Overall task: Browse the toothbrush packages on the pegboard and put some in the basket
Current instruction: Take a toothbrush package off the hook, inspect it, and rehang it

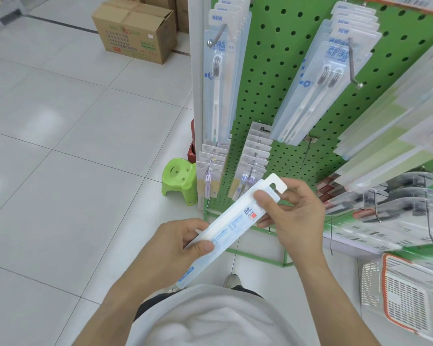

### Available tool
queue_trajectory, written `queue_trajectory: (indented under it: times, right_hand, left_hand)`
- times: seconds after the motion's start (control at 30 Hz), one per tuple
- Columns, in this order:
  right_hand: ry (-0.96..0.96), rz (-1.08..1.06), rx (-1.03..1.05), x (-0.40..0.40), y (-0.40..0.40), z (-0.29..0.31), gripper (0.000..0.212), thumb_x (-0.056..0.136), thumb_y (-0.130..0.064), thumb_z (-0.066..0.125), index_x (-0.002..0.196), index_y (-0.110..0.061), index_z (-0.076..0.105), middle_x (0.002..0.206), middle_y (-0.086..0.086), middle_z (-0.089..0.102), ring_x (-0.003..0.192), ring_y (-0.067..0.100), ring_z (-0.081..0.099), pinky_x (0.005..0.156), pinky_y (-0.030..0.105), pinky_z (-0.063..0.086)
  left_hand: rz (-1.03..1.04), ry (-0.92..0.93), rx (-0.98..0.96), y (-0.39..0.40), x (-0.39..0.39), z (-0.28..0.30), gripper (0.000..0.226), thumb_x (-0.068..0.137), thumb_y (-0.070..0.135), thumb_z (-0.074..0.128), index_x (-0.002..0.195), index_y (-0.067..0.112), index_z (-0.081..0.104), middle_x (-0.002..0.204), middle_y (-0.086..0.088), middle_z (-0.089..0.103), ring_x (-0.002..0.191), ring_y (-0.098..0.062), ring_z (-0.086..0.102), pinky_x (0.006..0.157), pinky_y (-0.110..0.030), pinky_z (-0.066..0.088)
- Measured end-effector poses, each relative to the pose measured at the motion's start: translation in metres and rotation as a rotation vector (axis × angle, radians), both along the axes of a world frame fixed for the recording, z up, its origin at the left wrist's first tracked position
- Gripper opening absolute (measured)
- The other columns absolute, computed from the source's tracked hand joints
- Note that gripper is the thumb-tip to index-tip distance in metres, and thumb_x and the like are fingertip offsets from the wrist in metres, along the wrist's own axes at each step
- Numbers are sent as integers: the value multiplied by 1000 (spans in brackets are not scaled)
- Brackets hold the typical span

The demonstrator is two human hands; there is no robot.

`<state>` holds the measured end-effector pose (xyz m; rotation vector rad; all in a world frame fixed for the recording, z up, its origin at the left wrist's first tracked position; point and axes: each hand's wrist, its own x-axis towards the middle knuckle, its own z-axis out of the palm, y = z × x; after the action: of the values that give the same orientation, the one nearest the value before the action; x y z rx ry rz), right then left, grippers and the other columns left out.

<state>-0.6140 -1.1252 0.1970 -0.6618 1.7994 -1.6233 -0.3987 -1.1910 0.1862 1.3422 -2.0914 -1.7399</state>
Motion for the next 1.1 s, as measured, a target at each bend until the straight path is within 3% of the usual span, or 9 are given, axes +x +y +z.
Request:
queue_trajectory:
  times: [0.13,0.27,0.37,0.53,0.7,0.8,0.93,1.03,1.1]
  right_hand:
    - [32,-61,26,-5,5,-5,18,90,-18,74,84,-9,60,64,8,74,42,23,62,41,30,53]
    - [56,-98,40,2,7,-11,20,89,-20,76,85,-15,58,68,5,75,51,25,66,46,35,56]
    - [47,-63,50,12,8,-11,34,79,-11,86,93,-23,57,80,-5,75,66,22,69,49,34,57]
    - [172,31,118,21,12,-16,69,64,-10,95,108,-37,49,100,-16,65,86,-6,61,65,17,53]
    - [143,-42,70,20,12,-14,46,73,-12,91,95,-30,54,80,-4,67,67,7,64,53,25,54]
    - [83,-36,14,27,12,-14,28,82,-14,83,86,-21,56,67,5,66,55,21,64,42,32,52]
    - [101,3,2,47,13,-16,23,87,-20,79,84,-27,58,70,8,66,62,39,61,46,43,56]
    - [44,1,-15,50,12,-11,16,91,-16,75,90,-19,59,75,4,70,64,34,63,57,53,58]
    - [-11,39,-36,48,11,-3,16,90,-7,75,91,-12,59,75,4,69,62,24,63,59,46,59]
  left_hand:
    - [-26,-17,-14,3,-1,-3,11,96,28,67,103,36,70,88,8,77,84,-27,68,71,-35,54]
    - [-44,-32,-58,3,1,-9,12,96,29,67,100,40,70,85,5,76,79,-20,66,72,-29,49]
    - [-21,-2,-46,2,2,-11,14,95,33,64,105,39,72,90,3,77,86,-16,70,85,-38,54]
    - [16,81,19,2,0,-11,25,91,38,51,103,40,73,86,-2,75,74,-37,68,69,-58,58]
    - [23,22,-38,9,-9,-11,11,91,44,70,101,46,68,79,6,73,71,-20,70,73,-42,57]
    - [-125,-89,-202,17,-16,-10,37,93,57,60,128,48,52,94,9,72,81,-12,65,79,-39,54]
    - [-247,-142,-389,35,-36,-10,83,101,45,50,160,22,-3,155,4,35,136,-14,41,111,-33,38]
    - [-118,-150,-725,36,-43,-21,84,95,21,65,157,3,11,153,-19,42,140,-30,43,111,-44,44]
    - [-118,-191,-845,28,-43,-27,70,94,18,57,152,-3,23,150,-22,46,138,-33,47,107,-44,46]
